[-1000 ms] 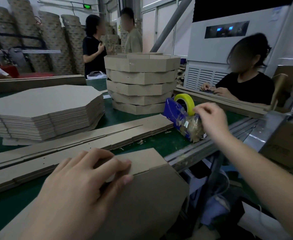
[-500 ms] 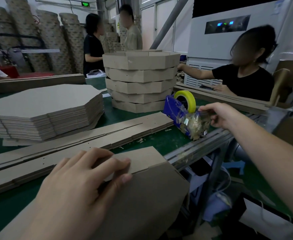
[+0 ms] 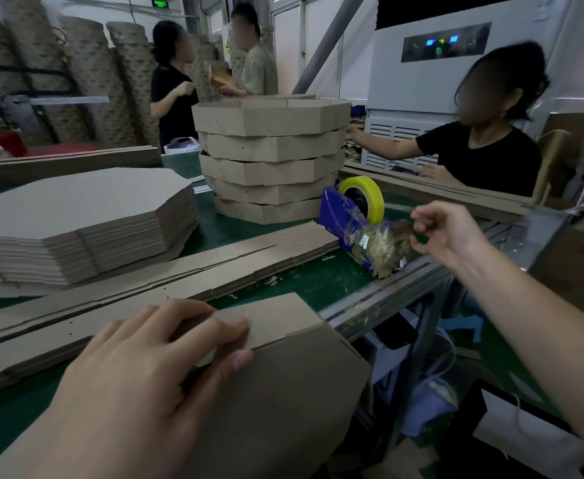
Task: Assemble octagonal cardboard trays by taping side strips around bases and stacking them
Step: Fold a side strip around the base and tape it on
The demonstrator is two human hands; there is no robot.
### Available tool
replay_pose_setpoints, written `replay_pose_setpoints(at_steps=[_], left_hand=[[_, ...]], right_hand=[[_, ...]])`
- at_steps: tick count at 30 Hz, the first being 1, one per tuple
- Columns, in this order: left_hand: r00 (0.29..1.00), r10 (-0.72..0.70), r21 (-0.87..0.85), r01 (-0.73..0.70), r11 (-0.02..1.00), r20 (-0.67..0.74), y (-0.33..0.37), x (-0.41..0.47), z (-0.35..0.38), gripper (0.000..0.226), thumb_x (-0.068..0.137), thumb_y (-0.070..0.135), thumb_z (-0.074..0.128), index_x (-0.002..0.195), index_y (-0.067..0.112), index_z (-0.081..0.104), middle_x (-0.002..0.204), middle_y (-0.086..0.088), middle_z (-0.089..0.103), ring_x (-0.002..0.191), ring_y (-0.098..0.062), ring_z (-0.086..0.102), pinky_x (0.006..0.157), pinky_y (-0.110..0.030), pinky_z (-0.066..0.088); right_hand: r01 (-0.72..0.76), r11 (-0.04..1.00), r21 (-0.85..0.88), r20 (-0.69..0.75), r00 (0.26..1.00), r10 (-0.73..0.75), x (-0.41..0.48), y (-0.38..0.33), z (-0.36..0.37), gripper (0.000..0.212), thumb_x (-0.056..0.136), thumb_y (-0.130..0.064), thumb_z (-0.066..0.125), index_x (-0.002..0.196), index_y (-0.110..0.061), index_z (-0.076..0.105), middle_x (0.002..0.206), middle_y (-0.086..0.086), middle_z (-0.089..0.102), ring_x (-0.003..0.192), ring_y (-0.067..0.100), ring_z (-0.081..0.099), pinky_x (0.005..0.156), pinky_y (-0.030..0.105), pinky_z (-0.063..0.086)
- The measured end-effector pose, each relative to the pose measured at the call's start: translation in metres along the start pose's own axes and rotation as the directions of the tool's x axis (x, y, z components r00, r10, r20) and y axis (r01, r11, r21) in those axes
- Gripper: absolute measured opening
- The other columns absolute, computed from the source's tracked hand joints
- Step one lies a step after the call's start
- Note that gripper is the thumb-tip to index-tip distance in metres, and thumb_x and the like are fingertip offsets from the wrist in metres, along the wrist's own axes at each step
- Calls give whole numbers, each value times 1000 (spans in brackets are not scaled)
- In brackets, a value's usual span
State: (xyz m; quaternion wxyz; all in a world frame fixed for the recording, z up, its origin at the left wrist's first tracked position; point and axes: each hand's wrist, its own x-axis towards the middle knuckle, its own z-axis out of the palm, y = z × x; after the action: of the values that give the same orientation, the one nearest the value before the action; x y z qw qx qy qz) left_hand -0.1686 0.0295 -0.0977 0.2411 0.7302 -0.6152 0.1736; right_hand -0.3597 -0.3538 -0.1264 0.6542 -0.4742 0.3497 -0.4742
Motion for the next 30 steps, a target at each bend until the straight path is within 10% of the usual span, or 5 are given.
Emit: replay_pose_setpoints(at_steps=[7, 10, 14, 23, 30], left_hand=[[1000, 4, -11, -4, 1000, 7, 0, 0, 0, 33, 88, 60, 40, 101, 45, 66, 101, 15, 62, 85, -21, 65, 65, -42, 52], [1000, 0, 2, 0, 1000, 6, 2, 0, -1, 35, 87, 58, 41, 98, 42, 70, 100, 13, 64, 84, -23, 66, 66, -42, 53], [1000, 7, 22, -7, 1000, 4, 4, 0, -3, 37, 86, 55, 41, 97, 38, 72, 99, 10, 65, 84, -24, 67, 65, -43, 53], [999, 30, 37, -29, 999, -23, 9, 0, -5, 27, 85, 52, 43, 87, 39, 67, 98, 17, 62, 81, -16, 64, 59, -34, 49], [1000, 31, 7, -31, 1000, -4, 8, -4, -9, 27, 82, 50, 45, 92, 39, 68, 101, 15, 63, 87, -17, 65, 63, -37, 51]], right_hand=[[139, 989, 45, -48, 989, -137, -14, 27, -6, 43, 80, -1, 51, 41, -18, 56, 48, -5, 51, 51, 11, 46, 68, 28, 41], [82, 924, -374, -180, 971, -159, -21, 31, -7, 27, 79, -6, 61, 53, -6, 63, 49, 2, 60, 61, 25, 55, 70, 35, 40], [-12, 667, -745, -264, 924, -278, -45, 36, -18, 24, 81, -17, 69, 85, 6, 73, 99, 25, 68, 89, 38, 59, 84, 44, 46], [427, 873, -237, 241, 896, -373, -210, 18, 80, 14, 70, -32, 78, 74, -18, 76, 61, -12, 58, 57, -2, 51, 61, 12, 39], [-80, 997, 18, 315, 947, 71, -270, 52, 134, 31, 49, -38, 81, 65, -12, 78, 34, -8, 41, 29, -1, 30, 34, 13, 22]])
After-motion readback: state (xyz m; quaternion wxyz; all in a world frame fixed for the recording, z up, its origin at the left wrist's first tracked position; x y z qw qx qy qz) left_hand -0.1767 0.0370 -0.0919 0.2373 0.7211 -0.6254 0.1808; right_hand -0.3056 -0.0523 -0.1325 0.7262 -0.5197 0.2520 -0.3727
